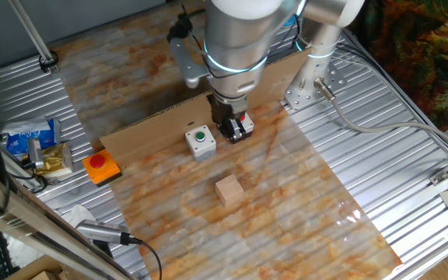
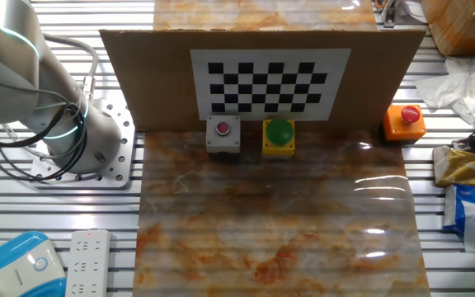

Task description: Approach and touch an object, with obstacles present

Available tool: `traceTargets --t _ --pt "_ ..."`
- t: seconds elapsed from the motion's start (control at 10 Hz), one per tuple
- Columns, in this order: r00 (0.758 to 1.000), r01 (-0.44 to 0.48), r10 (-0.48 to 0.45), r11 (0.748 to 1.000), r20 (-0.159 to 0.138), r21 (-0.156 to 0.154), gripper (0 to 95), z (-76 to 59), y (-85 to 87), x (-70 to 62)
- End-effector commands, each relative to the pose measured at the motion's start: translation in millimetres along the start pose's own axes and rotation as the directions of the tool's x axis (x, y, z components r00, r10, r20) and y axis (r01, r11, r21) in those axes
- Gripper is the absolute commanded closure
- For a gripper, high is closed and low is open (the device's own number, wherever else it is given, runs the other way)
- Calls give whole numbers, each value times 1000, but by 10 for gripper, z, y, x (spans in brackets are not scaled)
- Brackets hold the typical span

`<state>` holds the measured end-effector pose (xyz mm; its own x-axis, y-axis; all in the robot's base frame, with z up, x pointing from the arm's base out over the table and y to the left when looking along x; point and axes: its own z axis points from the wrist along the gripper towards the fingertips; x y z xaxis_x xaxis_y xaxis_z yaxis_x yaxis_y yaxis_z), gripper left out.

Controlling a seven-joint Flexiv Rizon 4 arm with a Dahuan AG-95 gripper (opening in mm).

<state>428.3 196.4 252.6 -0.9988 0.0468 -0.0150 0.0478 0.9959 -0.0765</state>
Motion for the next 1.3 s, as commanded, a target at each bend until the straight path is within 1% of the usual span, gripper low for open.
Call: traceTargets --t 0.1,0.4,0.6,0.7,0.9,1.0,1.1,1.2,1.3 --pt "1000 -3 3 1000 14 2 950 93 22 12" --pt "1000 -7 7 1000 24 2 950 237 36 61" --pt "1000 -8 8 1000 23 5 950 251 25 63" --pt "1000 -11 11 1000 23 -4 950 251 22 62" --pt "1000 -9 9 1000 24 -8 950 251 19 61" --pt "1000 -12 13 1000 15 -25 950 251 19 61" --pt "1000 -18 18 999 -1 -43 950 251 19 61" --pt "1000 -17 16 998 -16 -56 950 251 19 61" --pt "1000 -17 16 998 -22 -59 950 251 19 61"
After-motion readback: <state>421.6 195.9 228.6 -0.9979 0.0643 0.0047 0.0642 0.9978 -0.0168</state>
